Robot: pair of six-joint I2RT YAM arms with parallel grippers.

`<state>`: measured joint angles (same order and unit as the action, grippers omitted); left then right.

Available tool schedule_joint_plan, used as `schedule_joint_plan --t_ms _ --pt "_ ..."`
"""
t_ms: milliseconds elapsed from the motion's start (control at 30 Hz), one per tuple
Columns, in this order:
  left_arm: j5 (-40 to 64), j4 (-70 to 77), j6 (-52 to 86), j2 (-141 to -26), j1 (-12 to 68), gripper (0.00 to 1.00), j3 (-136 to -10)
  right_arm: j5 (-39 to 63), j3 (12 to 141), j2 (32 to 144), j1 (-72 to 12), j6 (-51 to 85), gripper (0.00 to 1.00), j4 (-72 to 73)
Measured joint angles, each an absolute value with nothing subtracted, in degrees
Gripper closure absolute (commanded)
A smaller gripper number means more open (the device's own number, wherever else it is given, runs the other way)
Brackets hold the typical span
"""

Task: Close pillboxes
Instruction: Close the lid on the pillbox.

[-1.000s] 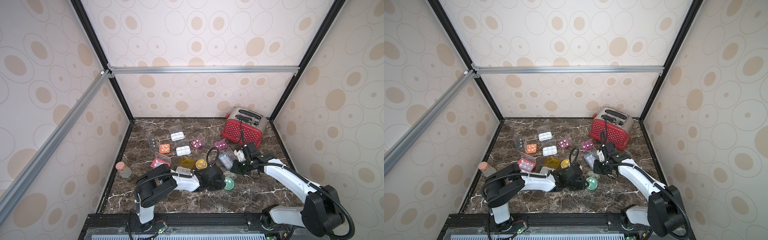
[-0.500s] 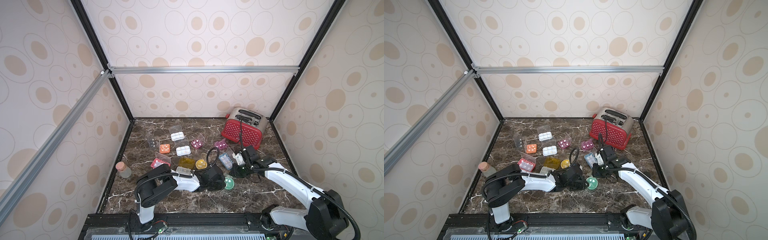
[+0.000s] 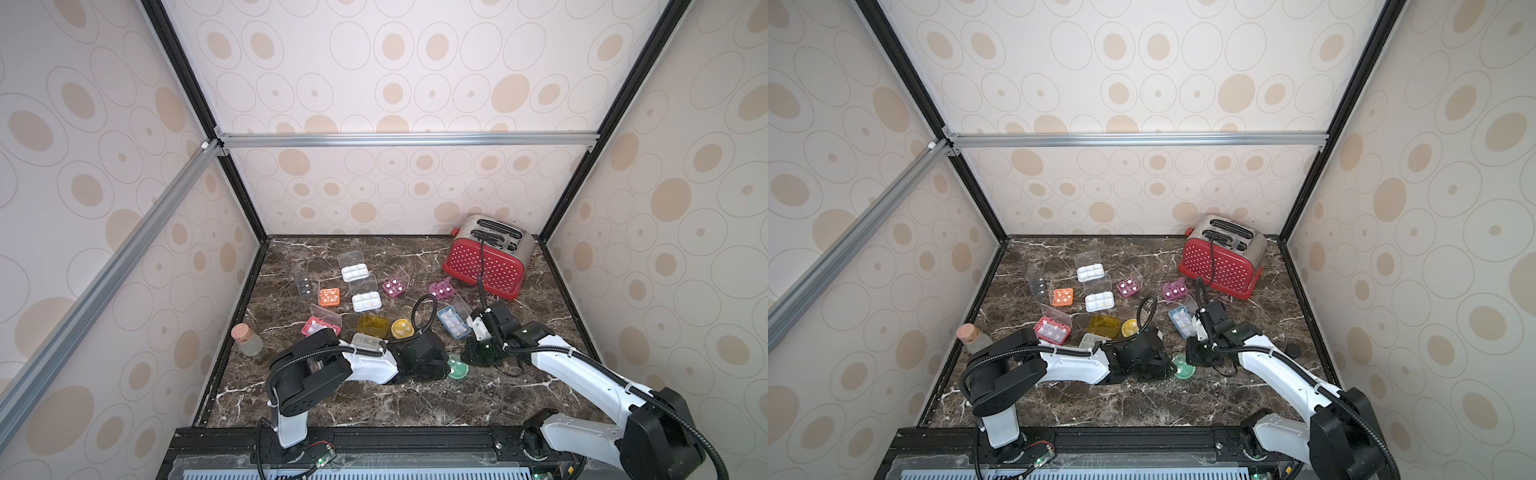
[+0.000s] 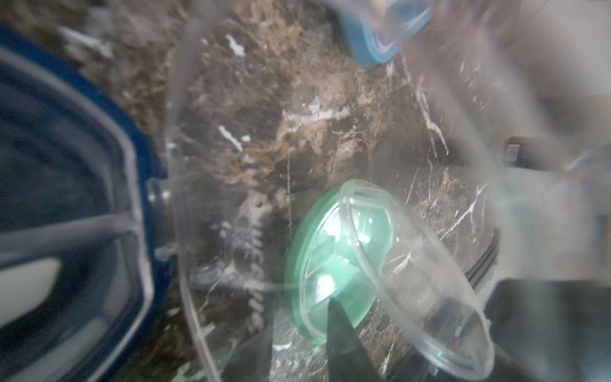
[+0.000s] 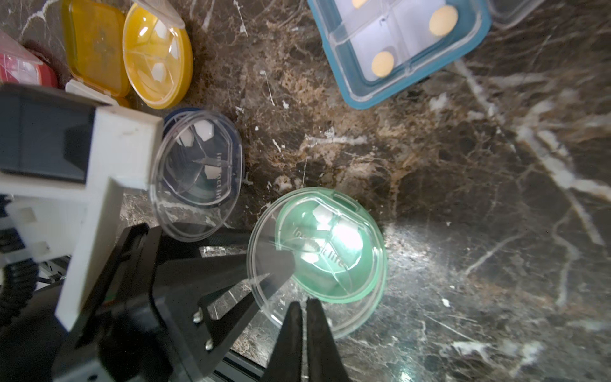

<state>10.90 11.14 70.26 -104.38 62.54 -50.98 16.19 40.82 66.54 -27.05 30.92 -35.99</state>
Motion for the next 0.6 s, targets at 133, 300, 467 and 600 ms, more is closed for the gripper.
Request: schedule_joint_plan --t_ms 133,300,467,600 --pt "10.5 9.1 70.2 -101.3 62.8 0.71 -49.0 14.8 41.1 64.8 -27.0 32.4 0.64 -36.6" --pt "10.3 7.8 69.5 -95.9 63.4 0.56 -46.7 12.6 42.4 64.6 -27.0 33.2 0.43 -38.0" --pt "9.8 6.5 68.1 -92.0 63.5 0.33 -47.1 12.3 42.4 66.5 -26.5 33.6 0.37 -38.2" --pt "8.1 6.8 67.9 -91.5 63.5 0.26 -47.2 12.6 42.4 68.6 -26.5 33.7 0.37 -38.1"
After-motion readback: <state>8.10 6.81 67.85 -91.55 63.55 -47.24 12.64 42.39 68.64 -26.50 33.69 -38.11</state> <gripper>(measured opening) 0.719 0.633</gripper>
